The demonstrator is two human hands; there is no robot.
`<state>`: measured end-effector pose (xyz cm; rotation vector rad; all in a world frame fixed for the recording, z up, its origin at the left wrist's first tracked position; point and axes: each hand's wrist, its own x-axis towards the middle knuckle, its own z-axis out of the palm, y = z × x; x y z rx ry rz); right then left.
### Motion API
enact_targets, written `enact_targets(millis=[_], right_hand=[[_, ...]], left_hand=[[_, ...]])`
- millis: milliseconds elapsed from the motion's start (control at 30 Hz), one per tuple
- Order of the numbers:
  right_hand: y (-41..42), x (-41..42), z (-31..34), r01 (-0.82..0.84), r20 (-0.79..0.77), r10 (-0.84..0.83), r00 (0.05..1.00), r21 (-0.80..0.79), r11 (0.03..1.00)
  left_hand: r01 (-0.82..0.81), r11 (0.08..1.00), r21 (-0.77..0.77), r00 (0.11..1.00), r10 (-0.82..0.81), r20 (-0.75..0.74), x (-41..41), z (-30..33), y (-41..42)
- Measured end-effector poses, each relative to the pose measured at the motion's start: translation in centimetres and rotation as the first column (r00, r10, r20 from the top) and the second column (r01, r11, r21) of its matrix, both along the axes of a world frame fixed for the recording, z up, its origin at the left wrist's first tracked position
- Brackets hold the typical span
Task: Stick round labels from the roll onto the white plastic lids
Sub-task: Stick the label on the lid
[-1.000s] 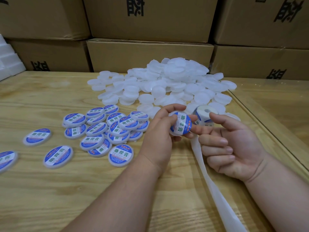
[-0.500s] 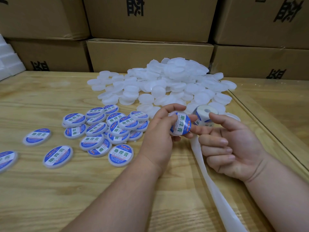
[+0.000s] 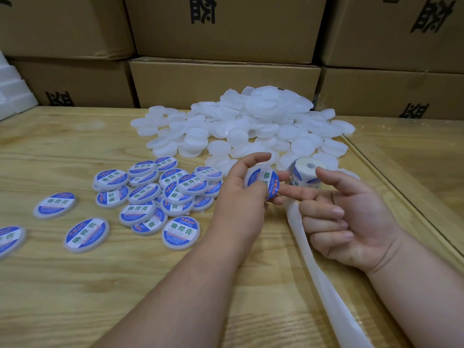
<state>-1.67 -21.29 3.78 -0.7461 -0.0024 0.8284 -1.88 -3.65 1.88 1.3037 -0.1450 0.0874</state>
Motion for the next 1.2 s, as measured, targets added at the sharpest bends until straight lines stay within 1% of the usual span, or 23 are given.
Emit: enact_targets(millis=[133, 300, 400, 500, 600, 700, 800, 900, 967, 1200], right_hand=[[0.0, -0.1, 0.0, -0.022, 0.032, 0.021, 0.999, 0.030, 0.999], [-0.2, -0.2, -0.2, -0.101, 0.123, 0.092, 0.988, 0.069, 0.993], [-0.3, -0.2, -0.4, -0.096, 0.131, 0.083, 0.988, 0.100, 0.990], [-0.4, 0.0, -0.5, -0.007, 0.135, -0.007, 0.991, 0.106, 0.994], [-0.4, 0.2, -0.6, 0.146, 0.145, -0.158, 0.977, 0.086, 0.986], [-0.4, 0.4, -0.7, 0.294, 0.125, -0.303, 0.945, 0.079, 0.952], [-0.4, 0.5, -0.9, 0.387, 0.092, -0.393, 0.915, 0.075, 0.919], [-0.3, 0.5, -0.9, 0.418, 0.083, -0.422, 0.903, 0.055, 0.907], [-0.3, 0.5, -0.9, 0.421, 0.080, -0.424, 0.902, 0.050, 0.905], [-0.2, 0.4, -0.8, 0.436, 0.070, -0.438, 0.896, 0.038, 0.899]], left_hand=[[-0.074, 0.996, 0.046, 0.997, 0.073, 0.022, 0.2, -0.5, -0.2], [-0.147, 0.988, 0.054, 0.988, 0.144, 0.049, 0.4, -0.8, -0.1], [-0.185, 0.982, 0.041, 0.982, 0.184, 0.039, 0.6, -0.9, 0.1], [-0.215, 0.977, 0.012, 0.976, 0.215, -0.016, 0.5, -0.6, 0.3], [-0.233, 0.972, -0.026, 0.970, 0.230, -0.082, 0.6, 0.0, 0.5], [-0.244, 0.961, -0.134, 0.960, 0.220, -0.172, 0.7, 0.4, 0.7], [-0.286, 0.945, -0.159, 0.946, 0.252, -0.202, 0.7, 0.2, 0.7], [-0.300, 0.926, -0.230, 0.946, 0.259, -0.194, 0.9, 0.3, 0.6], [-0.337, 0.899, -0.280, 0.933, 0.279, -0.227, 1.1, 0.3, 0.8], [-0.463, 0.818, -0.341, 0.881, 0.385, -0.274, 1.5, 0.0, 0.8]])
